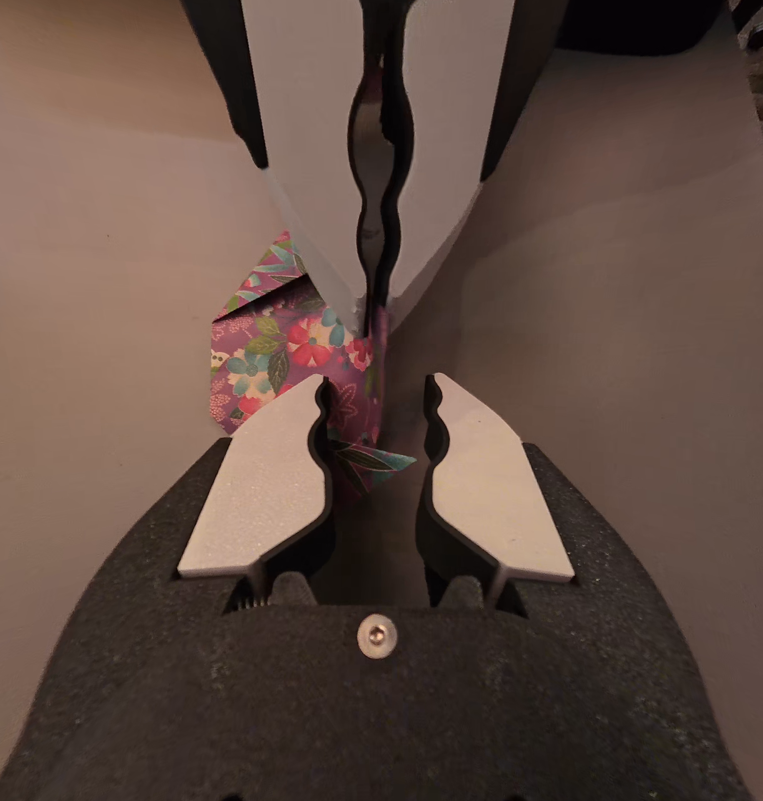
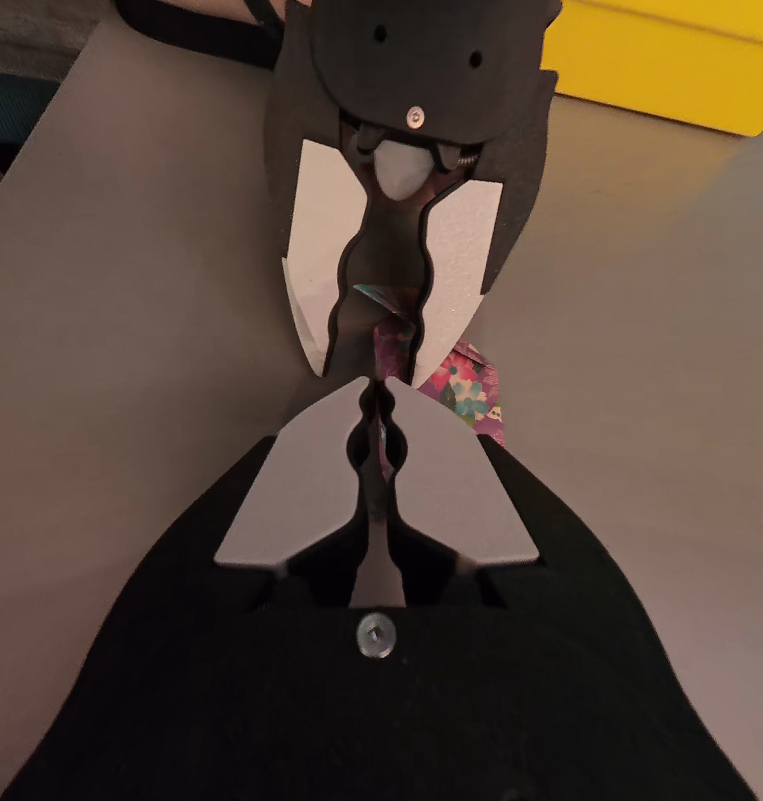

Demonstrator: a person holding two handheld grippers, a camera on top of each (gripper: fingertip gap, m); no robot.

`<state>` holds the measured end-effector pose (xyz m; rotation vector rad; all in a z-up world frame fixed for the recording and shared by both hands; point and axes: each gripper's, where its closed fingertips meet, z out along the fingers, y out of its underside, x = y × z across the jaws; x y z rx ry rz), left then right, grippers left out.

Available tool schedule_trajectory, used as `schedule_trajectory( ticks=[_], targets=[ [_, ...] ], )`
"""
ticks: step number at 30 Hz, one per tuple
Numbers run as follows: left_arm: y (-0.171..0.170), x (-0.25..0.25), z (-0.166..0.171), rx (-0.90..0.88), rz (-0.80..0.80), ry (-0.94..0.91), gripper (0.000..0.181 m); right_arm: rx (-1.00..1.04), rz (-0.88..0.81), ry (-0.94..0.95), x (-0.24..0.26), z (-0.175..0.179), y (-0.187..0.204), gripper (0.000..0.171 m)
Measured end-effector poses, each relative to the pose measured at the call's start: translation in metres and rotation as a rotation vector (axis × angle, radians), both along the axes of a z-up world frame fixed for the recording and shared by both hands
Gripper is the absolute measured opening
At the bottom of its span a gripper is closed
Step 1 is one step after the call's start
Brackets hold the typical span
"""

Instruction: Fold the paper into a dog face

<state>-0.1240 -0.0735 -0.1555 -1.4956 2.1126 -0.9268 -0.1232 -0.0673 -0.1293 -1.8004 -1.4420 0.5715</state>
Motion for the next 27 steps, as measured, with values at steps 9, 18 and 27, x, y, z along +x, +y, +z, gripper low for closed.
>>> schedule_trajectory(
  ticks=[9,18,27],
  targets=[
    [0.001,0.000,0.000,0.007,-0.005,-0.004,0.041,-0.224,-0.029,0.100,-0.001,-0.001,0.002,0.002],
    [0.002,0.000,-0.001,0.019,0.002,-0.010,0.039,-0.685,-0.164,0.109,0.002,-0.019,0.000,0.001],
    [0.001,0.000,-0.001,0.021,0.004,-0.009,0.040,-0.885,-0.212,0.169,0.002,-0.021,-0.001,0.002]
  ],
)
